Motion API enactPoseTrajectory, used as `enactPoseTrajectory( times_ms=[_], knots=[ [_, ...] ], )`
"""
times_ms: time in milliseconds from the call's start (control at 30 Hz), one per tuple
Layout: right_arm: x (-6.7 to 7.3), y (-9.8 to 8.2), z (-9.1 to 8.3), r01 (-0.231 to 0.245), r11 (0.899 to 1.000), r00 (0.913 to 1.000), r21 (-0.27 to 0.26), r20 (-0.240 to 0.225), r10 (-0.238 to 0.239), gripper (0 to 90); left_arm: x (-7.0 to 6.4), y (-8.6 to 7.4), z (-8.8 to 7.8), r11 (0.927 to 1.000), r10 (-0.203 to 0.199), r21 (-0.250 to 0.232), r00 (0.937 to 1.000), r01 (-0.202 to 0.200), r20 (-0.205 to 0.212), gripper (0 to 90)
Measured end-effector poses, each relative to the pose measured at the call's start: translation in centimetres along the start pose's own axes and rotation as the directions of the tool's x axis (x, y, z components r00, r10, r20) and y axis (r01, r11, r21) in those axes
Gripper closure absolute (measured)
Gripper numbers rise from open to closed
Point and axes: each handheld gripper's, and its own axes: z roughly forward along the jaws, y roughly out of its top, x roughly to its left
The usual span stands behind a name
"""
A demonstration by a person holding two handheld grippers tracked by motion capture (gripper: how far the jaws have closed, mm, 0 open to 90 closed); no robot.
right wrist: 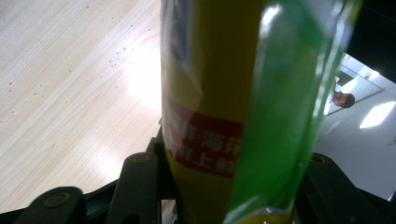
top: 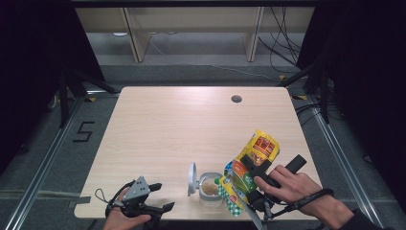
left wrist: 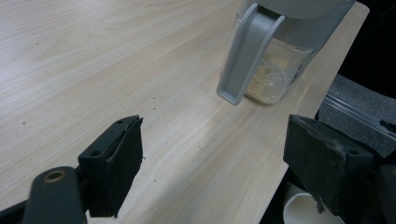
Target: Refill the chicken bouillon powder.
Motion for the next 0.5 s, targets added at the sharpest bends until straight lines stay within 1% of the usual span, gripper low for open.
enactPoseTrajectory(
  times_ms=[33, 167, 300, 500],
  knots=[
    [-0.01, -0.01, -0.04, 0.008, 1.000, 1.0000, 0.000, 0.002, -0.008, 58.5, 0.06, 0.02, -0.04, 1.0000, 0.003, 0.006, 1.0000, -0.003, 0.001, 19.1],
    [-0.07, -0.01, -0.10, 0.003, 1.000, 1.0000, 0.003, 0.003, -0.003, 58.5, 0.02, 0.02, -0.03, 1.0000, 0.002, 0.003, 1.0000, -0.002, 0.003, 19.1],
    [-0.15, -0.04, -0.09, 0.012, 1.000, 0.9999, 0.002, 0.004, -0.012, 58.6, 0.02, 0.01, -0.03, 1.0000, 0.001, 0.003, 1.0000, -0.001, 0.003, 19.1],
    [0.00, -0.07, -0.12, 0.002, 1.000, 1.0000, 0.005, 0.003, -0.002, 58.6, 0.02, 0.01, -0.01, 1.0000, 0.000, 0.001, 1.0000, 0.000, 0.004, 19.1]
  ],
)
